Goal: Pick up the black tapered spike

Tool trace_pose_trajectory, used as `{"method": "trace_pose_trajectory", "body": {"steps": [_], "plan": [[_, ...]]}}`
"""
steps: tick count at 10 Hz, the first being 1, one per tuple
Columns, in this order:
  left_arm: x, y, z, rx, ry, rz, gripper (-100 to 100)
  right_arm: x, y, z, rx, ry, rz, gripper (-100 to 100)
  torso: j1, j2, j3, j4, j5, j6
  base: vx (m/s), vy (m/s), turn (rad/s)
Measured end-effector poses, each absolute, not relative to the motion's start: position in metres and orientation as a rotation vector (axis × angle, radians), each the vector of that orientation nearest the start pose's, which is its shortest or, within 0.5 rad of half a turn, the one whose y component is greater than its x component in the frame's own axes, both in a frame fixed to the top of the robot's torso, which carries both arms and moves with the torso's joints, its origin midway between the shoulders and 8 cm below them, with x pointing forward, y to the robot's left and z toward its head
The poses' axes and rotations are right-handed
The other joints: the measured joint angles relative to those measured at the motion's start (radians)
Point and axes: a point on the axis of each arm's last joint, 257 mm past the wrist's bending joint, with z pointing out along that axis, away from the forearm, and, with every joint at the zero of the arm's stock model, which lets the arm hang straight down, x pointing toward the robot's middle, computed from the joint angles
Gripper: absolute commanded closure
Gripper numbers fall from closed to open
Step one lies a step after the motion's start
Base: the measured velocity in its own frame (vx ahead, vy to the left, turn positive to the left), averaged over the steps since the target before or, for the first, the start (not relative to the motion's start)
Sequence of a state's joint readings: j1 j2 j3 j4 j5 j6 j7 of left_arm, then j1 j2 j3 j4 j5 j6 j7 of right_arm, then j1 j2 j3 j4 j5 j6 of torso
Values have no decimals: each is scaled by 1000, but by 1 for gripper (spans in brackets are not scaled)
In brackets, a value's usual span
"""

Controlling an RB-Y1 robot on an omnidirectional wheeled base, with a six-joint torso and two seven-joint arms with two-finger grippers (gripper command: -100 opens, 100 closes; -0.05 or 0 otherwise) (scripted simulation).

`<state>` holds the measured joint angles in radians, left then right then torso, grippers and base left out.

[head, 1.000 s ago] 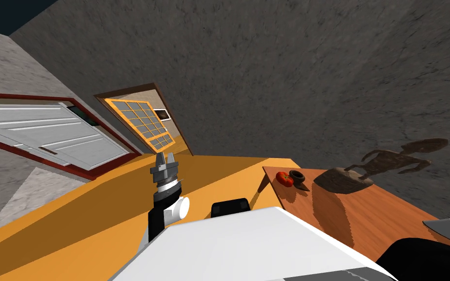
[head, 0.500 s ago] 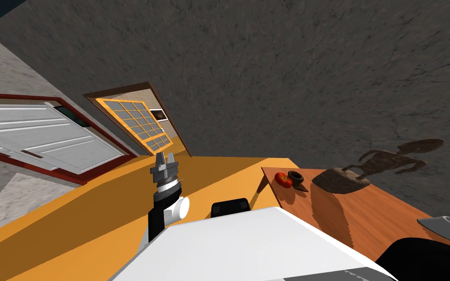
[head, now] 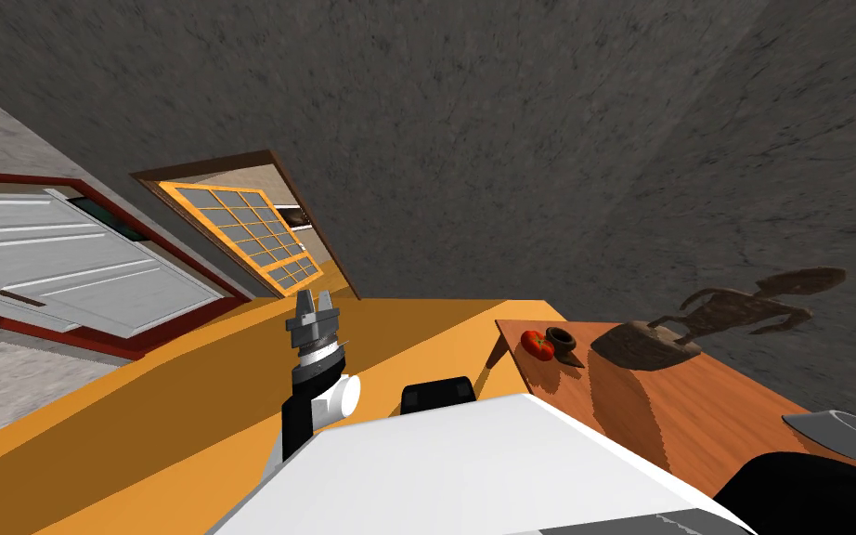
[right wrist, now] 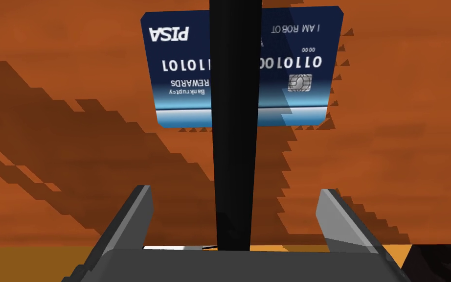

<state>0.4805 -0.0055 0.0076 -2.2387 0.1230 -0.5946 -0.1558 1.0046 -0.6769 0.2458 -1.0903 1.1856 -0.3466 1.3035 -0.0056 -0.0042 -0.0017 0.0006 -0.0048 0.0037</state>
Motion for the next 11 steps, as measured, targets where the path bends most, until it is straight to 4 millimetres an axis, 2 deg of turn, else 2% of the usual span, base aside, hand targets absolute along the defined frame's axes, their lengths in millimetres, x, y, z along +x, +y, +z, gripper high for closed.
{"method": "trace_pose_trajectory", "body": {"steps": [4,5,6,11], "plan": [[334,296,30,-631,516,-1240,0,-220,-426,-548,-1913,2426,41,100,0,2,1,1,0,1,0,0,0],[334,296,30,-631,516,-1240,0,-220,-426,-548,-1913,2426,41,0,1,2,1,1,0,1,0,0,0],[334,296,30,-631,516,-1240,0,-220,-426,-548,-1913,2426,41,100,1,2,1,1,0,1,-49,39,106],[334,296,30,-631,516,-1240,0,-209,-436,-539,-1890,2444,45,100,2,5,3,1,1,0,-47,30,50]]}}
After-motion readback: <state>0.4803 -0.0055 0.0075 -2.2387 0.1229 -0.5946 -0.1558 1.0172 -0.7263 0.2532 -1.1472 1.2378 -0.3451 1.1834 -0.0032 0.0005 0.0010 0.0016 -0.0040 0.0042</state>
